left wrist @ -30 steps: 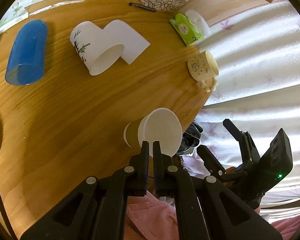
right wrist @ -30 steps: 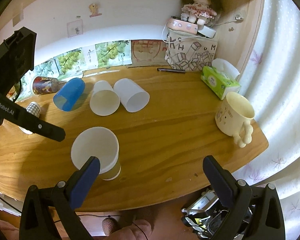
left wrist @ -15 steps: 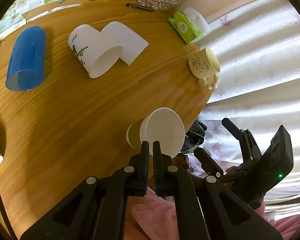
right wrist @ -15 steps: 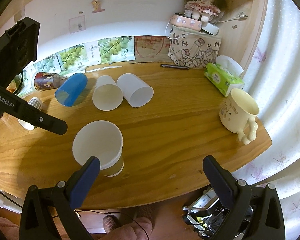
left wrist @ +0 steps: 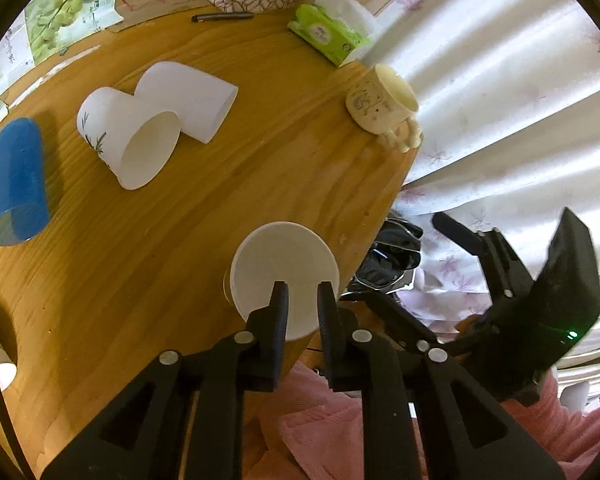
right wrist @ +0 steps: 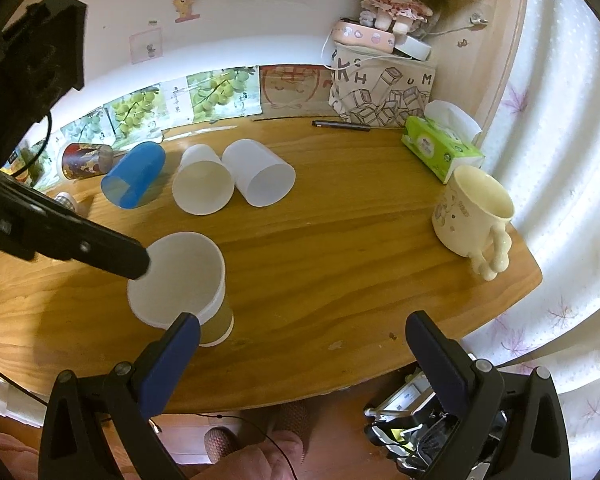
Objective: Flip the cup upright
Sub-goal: 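Lower the cup onto the desk on its side and open the left gripper, then withdraw the left tool from the lying brown-sleeved cup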
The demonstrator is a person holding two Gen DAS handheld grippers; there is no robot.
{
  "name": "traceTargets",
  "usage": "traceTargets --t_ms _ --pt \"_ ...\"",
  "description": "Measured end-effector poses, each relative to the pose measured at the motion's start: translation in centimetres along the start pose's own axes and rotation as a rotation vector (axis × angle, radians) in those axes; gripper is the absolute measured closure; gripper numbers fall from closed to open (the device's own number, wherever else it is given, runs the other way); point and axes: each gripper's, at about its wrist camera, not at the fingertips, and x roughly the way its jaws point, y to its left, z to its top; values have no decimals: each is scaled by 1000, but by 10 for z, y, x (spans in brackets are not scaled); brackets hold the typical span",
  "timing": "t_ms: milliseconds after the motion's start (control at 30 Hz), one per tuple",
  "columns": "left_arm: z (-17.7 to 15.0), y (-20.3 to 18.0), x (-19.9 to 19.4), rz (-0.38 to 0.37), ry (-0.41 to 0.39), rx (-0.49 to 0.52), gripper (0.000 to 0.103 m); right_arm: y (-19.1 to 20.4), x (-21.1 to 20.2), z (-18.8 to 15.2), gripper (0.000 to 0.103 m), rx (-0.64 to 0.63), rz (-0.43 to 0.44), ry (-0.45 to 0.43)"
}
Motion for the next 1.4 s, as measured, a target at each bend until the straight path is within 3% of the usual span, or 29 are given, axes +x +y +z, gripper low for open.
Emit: traceTargets --t_ms 233,367,533,600,900,1400 --pt "2 29 3 73 20 -57 86 -2 1 1 0 0 3 2" --pt "3 48 -4 98 -15 -104 68 1 5 3 0 -14 5 13" --pt "5 71 -15 131 -57 -150 65 8 11 7 0 -30 16 19" --pt "5 75 -16 141 -73 -161 54 11 12 8 0 -35 21 20" --pt "0 85 -20 150 -108 -198 36 27 21 18 0 -76 48 20" --pt "-13 98 -39 198 -203 -238 34 41 19 18 0 -109 73 13"
